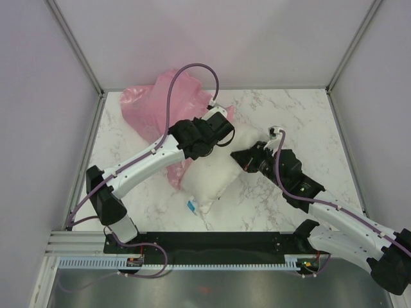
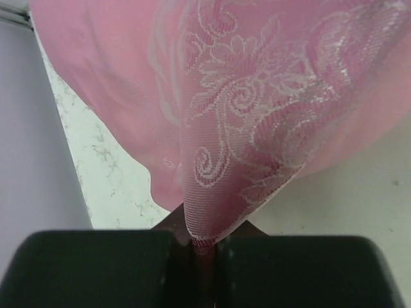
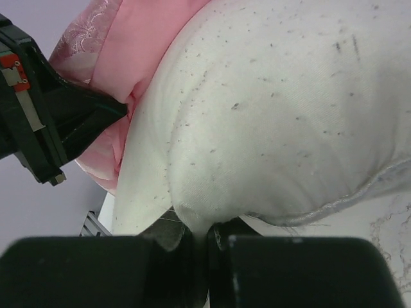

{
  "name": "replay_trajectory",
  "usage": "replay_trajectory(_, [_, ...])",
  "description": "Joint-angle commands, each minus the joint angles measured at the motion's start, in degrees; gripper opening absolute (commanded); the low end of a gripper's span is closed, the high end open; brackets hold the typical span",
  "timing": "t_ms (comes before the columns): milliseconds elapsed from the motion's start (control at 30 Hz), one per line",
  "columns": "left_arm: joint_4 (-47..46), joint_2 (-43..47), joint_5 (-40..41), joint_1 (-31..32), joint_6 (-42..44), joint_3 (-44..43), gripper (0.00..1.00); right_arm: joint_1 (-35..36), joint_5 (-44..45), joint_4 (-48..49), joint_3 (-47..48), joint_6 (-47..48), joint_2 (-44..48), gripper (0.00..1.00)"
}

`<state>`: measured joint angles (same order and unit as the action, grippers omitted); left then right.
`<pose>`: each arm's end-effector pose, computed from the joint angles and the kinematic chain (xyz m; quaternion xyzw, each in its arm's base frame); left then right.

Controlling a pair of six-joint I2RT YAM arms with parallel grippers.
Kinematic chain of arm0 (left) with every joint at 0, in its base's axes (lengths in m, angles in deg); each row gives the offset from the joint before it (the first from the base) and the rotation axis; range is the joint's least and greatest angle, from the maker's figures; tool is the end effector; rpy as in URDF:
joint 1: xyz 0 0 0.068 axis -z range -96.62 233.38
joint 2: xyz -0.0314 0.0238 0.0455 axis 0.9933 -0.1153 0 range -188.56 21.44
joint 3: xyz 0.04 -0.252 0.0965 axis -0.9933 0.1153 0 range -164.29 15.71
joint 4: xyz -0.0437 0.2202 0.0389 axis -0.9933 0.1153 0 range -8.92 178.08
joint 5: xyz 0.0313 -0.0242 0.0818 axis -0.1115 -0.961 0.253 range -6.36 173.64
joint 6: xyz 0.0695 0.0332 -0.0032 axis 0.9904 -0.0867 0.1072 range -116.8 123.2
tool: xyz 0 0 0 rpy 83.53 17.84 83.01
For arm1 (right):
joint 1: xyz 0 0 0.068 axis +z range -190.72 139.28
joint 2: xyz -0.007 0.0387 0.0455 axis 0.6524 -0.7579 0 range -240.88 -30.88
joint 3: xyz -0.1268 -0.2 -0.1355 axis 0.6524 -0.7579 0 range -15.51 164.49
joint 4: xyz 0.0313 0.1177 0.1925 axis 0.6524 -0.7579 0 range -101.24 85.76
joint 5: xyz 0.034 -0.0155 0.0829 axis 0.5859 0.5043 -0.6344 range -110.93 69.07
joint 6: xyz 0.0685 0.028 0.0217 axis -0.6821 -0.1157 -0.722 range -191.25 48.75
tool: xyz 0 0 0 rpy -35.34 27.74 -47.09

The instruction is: Put the pillow into the pillowcase

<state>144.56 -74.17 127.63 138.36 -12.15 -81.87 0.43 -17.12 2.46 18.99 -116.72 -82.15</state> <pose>0.2154 -0.2278 0.3369 0.2179 0.8767 0.1654 0.3956 0.1605 0.1343 0.2923 0.0502 0.7647 0.4218 0.4846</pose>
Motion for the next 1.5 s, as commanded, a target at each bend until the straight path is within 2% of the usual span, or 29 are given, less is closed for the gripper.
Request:
replay_trajectory(0, [-0.7, 0.8, -6.6, 0.0, 0.3, -4.8, 0.02, 0.3, 0.8, 4.0, 3.3, 1.2, 1.3, 0.0])
replay_trajectory(33, [-1.9, 0.8, -10.6, 0.1, 0.9, -5.7, 0.02, 0.2, 1.7, 2.5, 3.9, 1.9, 1.3, 0.0])
replay_trajectory(67, [-3.0, 1.3, -20.4, 0.4, 2.5, -6.8, 0.02, 0.2, 1.9, 1.6, 4.7, 2.7, 1.3, 0.0])
replay_trajectory(133, [-8.1, 2.1, -30.1, 0.7, 2.9, -7.3, 0.02, -0.3, 4.0, -3.9, 8.9, 6.9, 1.9, 0.0])
replay_trajectory(167, [-9.7, 2.1, -38.8, 1.0, 2.5, -7.5, 0.02, -0.5, 5.2, -6.0, 10.7, 8.2, 2.2, 0.0])
replay_trajectory(233, [-13.2, 1.2, -45.9, 1.6, 1.6, -10.4, 0.02, -1.5, 7.4, -12.4, 16.6, 11.8, 3.8, 0.0])
replay_trajectory(433, [-21.0, -11.9, -64.1, 7.6, -6.3, -33.0, 0.02, -3.6, 13.8, -27.5, 39.1, 20.1, 5.7, 0.0])
replay_trajectory(500, [-31.5, -16.9, -72.4, 8.6, -10.7, -41.8, 0.02, -3.5, 15.4, -28.5, 47.4, 22.2, 7.1, 0.0])
replay_trajectory(567, [-42.3, -19.0, -78.8, 8.6, -21.5, -45.8, 0.02, -3.5, 15.8, -30.6, 57.6, 25.2, 7.1, 0.0])
replay_trajectory(600, [-55.4, -19.4, -78.9, 8.4, -25.3, -45.9, 0.02, -3.4, 15.4, -32.3, 62.1, 26.2, 6.1, 0.0])
replay_trajectory(633, [-60.8, -19.8, -79.0, 7.8, -31.3, -45.7, 0.02, -3.4, 14.2, -36.5, 66.8, 27.0, 2.8, 0.0])
replay_trajectory(667, [-66.4, -20.0, -78.4, 7.3, -33.8, -45.8, 0.02, -3.4, 12.9, -38.6, 75.8, 28.1, 0.7, 0.0])
replay_trajectory(700, [-73.4, -20.0, -78.4, 6.8, -36.2, -45.8, 0.02, -3.4, 11.2, -40.3, 79.5, 28.2, -1.4, 0.0])
replay_trajectory(800, [-81.0, -19.1, -82.8, 4.1, -43.3, -44.7, 0.02, -3.5, 1.1, -41.8, 84.7, 26.6, -6.9, 0.0])
replay_trajectory(833, [-84.8, -18.0, -84.7, 3.1, -46.1, -43.0, 0.02, -3.4, -2.9, -40.9, 84.3, 25.7, -8.2, 0.0])
replay_trajectory(900, [-88.2, -10.4, -88.1, -0.6, -48.1, -28.3, 0.02, -3.4, -7.0, -39.0, 78.8, 22.3, -8.9, 0.0])
replay_trajectory(933, [-93.9, -7.0, -88.2, -1.9, -48.4, -20.7, 0.02, -3.4, -8.9, -34.8, 75.2, 20.9, -8.2, 0.0])
replay_trajectory(967, [-95.6, 1.4, -87.2, -4.7, -46.9, -5.1, 0.02, -3.4, -13.0, -32.1, 66.5, 19.0, -7.5, 0.0])
replay_trajectory(1033, [-93.4, 9.2, -85.3, -9.7, -42.2, 8.0, 0.02, -3.4, -15.6, -23.5, 57.1, 14.4, -4.3, 0.0])
replay_trajectory(1067, [-91.7, 12.6, -84.4, -11.5, -40.4, 19.1, 0.02, -3.2, -16.5, -20.9, 47.8, 13.0, -3.1, 0.0])
replay_trajectory(1100, [-89.3, 19.7, -83.4, -13.2, -38.2, 24.1, 0.02, -2.7, -16.8, -18.2, 43.6, 11.6, -1.8, 0.0])
replay_trajectory(1167, [-81.3, 26.2, -78.3, -17.0, -30.8, 37.8, 0.02, -0.3, -16.9, -13.0, 34.2, 8.6, -0.3, 0.0])
replay_trajectory(1200, [-78.5, 32.6, -76.4, -17.9, -28.4, 41.9, 0.02, 1.3, -16.4, -11.6, 31.9, 8.0, -0.7, 0.0])
replay_trajectory(1267, [-72.9, 37.7, -69.1, -19.6, -23.2, 51.1, 0.02, 9.3, -12.2, -9.3, 27.9, 9.2, -3.6, 0.0])
replay_trajectory(1300, [-67.3, 39.5, -67.0, -19.8, -22.0, 53.6, 0.02, 13.3, -5.4, -9.3, 27.8, 10.4, -5.1, 0.0])
replay_trajectory(1333, [-65.3, 43.1, -65.2, -20.3, -21.6, 55.9, 0.02, 22.0, -0.9, -9.9, 28.2, 11.7, -8.9, 0.0])
replay_trajectory(1400, [-61.2, 46.4, -59.5, -20.5, -22.6, 62.4, 0.02, 29.8, 7.9, -10.0, 31.1, 15.1, -13.1, 0.0])
replay_trajectory(1433, [-61.2, 49.9, -57.9, -20.6, -23.1, 64.4, 0.02, 36.0, 9.9, -10.3, 32.6, 16.0, -17.8, 0.0])
replay_trajectory(1467, [-61.2, 51.5, -57.9, -20.6, -23.1, 67.6, 0.02, 38.6, 11.5, -10.7, 36.0, 17.5, -20.0, 0.0])
